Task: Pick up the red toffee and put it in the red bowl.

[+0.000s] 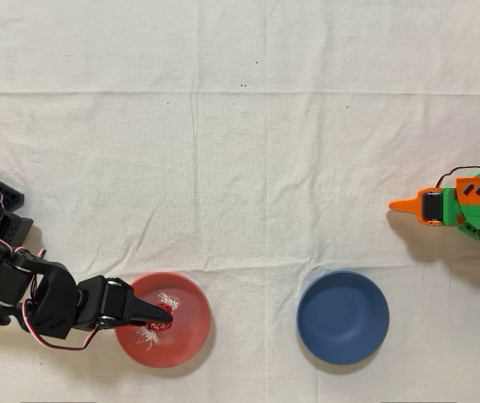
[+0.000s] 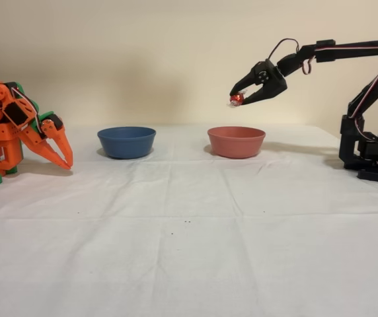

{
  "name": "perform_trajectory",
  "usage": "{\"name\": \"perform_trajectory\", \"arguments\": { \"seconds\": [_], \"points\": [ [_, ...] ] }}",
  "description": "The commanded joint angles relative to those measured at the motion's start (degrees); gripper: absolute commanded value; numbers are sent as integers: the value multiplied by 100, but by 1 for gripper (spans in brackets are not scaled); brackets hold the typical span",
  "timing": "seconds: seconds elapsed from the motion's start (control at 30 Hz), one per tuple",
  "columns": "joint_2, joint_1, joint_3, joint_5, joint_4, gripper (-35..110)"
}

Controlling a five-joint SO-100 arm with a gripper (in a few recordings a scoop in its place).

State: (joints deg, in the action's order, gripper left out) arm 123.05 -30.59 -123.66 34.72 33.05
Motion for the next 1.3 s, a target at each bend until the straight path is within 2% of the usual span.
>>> {"name": "perform_trajectory", "arguments": {
  "seconds": [0.0, 0.6, 1.1, 1.27],
  "points": [
    [211, -62, 18, 26, -62, 10],
    [299, -123, -545, 114, -642, 10],
    [-404, -272, -167, 325, -1248, 9],
    [-422, -308, -202, 264, -1354, 15]
  ]
}}
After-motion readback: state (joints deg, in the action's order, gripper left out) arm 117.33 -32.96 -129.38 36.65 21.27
